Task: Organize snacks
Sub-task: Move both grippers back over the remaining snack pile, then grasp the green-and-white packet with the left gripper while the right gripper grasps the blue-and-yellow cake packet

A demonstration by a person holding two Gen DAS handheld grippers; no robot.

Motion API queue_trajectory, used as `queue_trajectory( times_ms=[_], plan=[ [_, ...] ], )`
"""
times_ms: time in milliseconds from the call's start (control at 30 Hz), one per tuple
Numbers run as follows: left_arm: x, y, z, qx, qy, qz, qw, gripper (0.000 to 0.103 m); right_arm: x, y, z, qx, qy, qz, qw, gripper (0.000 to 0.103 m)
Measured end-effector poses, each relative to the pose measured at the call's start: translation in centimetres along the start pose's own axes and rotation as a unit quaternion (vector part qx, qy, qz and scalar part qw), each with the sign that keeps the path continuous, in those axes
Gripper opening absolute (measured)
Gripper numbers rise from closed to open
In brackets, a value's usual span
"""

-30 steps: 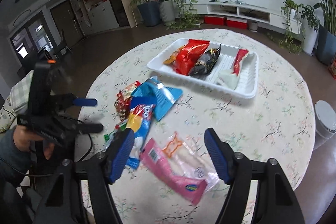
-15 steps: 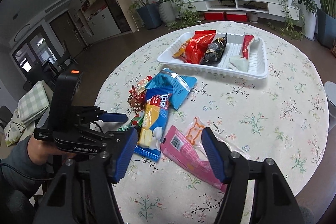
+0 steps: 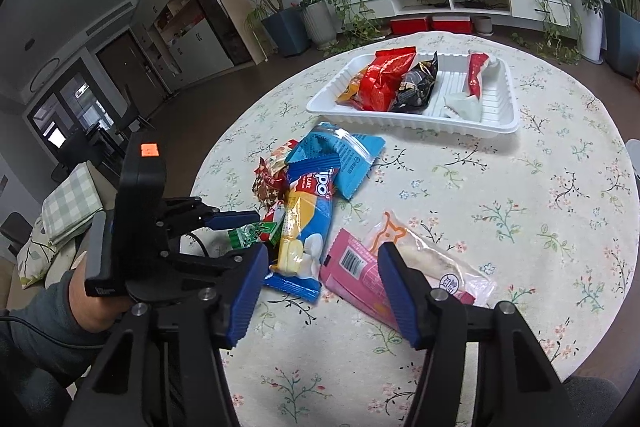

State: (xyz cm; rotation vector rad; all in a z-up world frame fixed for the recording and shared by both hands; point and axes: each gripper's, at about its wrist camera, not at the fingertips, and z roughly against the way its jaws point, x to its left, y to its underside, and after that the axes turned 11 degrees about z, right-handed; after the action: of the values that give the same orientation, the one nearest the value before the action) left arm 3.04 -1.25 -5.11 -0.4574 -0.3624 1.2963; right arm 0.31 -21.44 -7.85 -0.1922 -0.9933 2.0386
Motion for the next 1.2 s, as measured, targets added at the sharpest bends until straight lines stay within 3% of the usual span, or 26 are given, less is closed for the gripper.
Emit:
queue_trajectory(
  times_ms=[100,233,567,700,833,1100,1200],
  plan=[
    [-0.4,0.2,0.0,-0.01,-0.008,-0.011,0.9999,0.035,-0.2,0.2,-0.2,0.001,-0.002,-0.007,1.0,0.057],
    [0.5,0.1,0.5,-0.019,0.01,0.012,0.9997,0.022,-0.4,0.2,-0.4,0.007,-0.006,-0.017,1.0,0.053],
    [3.6,1.0,1.7,-0.017,0.078,0.092,0.9925,0.02,2.0,-1.3,-2.7,0.017,-0.029,0.0,0.999,0.052],
    [4.6,1.4,2.4,-0.018,0.101,0.12,0.9874,0.02,3.3,-2.1,-5.1,0.045,-0.011,0.019,0.999,0.052],
    [5.5,2.0,3.0,-0.016,0.13,0.145,0.9807,0.02,4.1,-2.8,-7.5,0.078,0.033,0.042,0.996,0.052],
    [6.5,2.6,2.9,-0.013,0.159,0.172,0.9721,0.02,4.2,-2.4,-10.1,0.128,0.061,0.049,0.989,0.052],
    [6.7,2.7,2.9,-0.011,0.166,0.178,0.97,0.02,3.9,-2.2,-10.6,0.136,0.065,0.046,0.987,0.04]
  ],
)
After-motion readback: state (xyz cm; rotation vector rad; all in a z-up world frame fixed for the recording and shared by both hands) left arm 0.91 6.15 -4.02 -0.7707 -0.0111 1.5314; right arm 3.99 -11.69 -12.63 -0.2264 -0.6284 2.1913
